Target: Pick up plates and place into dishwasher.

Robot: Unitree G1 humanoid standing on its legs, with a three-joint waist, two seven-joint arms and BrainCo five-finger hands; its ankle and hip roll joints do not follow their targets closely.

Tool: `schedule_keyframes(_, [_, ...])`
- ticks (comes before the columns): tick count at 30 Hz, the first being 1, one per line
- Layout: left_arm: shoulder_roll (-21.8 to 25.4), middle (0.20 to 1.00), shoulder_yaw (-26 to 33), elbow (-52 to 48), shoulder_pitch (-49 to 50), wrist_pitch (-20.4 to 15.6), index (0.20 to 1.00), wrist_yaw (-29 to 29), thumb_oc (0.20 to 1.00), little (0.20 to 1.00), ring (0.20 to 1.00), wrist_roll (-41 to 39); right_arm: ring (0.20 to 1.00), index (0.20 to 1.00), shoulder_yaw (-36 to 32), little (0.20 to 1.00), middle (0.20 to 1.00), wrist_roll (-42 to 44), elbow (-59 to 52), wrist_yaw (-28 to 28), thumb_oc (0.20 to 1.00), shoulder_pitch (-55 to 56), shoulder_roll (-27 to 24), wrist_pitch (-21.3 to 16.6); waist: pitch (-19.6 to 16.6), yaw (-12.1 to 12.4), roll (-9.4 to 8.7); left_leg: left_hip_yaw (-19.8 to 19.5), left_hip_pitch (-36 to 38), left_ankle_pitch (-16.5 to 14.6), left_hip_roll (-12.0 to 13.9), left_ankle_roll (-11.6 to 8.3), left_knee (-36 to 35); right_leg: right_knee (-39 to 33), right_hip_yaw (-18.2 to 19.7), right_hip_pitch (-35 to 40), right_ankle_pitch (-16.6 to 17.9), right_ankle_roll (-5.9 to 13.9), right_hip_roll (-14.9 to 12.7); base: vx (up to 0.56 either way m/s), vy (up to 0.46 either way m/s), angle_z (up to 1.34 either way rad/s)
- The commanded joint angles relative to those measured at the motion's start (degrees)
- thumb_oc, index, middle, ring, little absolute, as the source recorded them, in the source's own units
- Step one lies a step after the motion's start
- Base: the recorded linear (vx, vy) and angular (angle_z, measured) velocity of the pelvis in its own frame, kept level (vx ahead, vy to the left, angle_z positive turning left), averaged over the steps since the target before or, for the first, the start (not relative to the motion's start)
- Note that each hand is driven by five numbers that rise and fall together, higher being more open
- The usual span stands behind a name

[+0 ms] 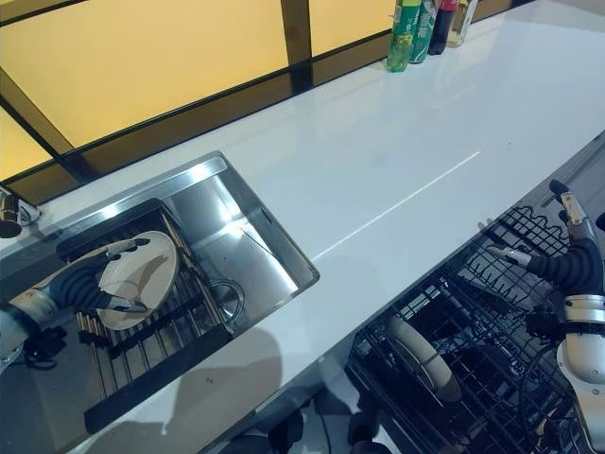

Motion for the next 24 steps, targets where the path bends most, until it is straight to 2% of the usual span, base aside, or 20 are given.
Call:
schedule_keyframes(1, [4.1, 1.0, -0.5, -0.6, 0.7, 0.6, 1.0, -0.5, 1.0, 1.0, 1.0, -2.8, 1.0, 1.0, 0.2, 1.0, 1.0, 1.0, -3.4, -1.5, 1.0, -1.7, -4.8, -1.8, -2.5, -0.7, -0.07, 2.1, -4.0, -1.7, 0.2, 0.55, 4.1, 9.2, 0.3, -4.8, -3.9, 3.35, -2.0, 0.0, 0.0, 0.0])
schedule_keyframes(7, [2.8, 1.0, -6.4, 2.9, 0.2, 4.3, 1.0, -1.0, 1.0, 1.0, 1.0, -1.5, 1.0, 1.0, 2.2, 1.0, 1.0, 1.1, -2.9, -2.3, 1.0, -2.4, -5.6, -2.0, -1.9, -1.2, -0.13, 2.2, -4.3, -1.7, 0.2, 0.59, 4.5, 9.5, 0.6, -5.2, -3.8, 3.41, -1.9, 0.01, -0.007, 0.0])
schedule_keyframes(12, [2.0, 1.0, -11.3, 8.5, -1.7, 4.8, 1.0, 4.1, 1.0, 1.0, 1.0, 1.0, 1.0, 1.0, 4.3, 1.0, 1.0, 1.0, -1.9, -2.9, 1.0, -3.5, -6.2, -2.4, -1.5, -1.8, -0.22, 2.7, -4.3, -1.6, 0.2, 0.74, 4.5, 9.6, 1.0, -5.5, -3.7, 3.48, -1.9, 0.03, -0.001, -0.01])
schedule_keyframes(20, [-1.1, 1.0, -18.5, 11.6, -3.6, 5.5, 1.0, 6.5, 1.0, 1.0, 1.0, 1.6, 1.0, 1.0, 6.9, 1.0, 1.0, 0.3, -2.0, -5.3, 1.0, -4.8, -6.3, -2.2, 0.6, -2.7, -0.23, 3.2, -5.7, -1.5, 0.1, 1.16, 5.2, 10.5, 2.1, -7.4, -3.5, 3.48, -1.6, -0.02, -0.017, -0.1])
schedule_keyframes(24, [-1.0, 1.0, -20.3, 13.4, -5.3, 5.7, 1.0, 11.3, 1.0, 1.0, 1.0, 3.3, 1.0, 1.0, 8.3, 1.0, 1.0, 0.2, -1.3, -6.3, 1.0, -6.3, -7.0, -2.4, 1.8, -3.0, -0.02, 3.5, -6.3, -1.2, 0.0, 1.18, 5.1, 10.6, 2.5, -8.2, -3.3, 3.52, -1.7, -0.05, 0.007, -0.02])
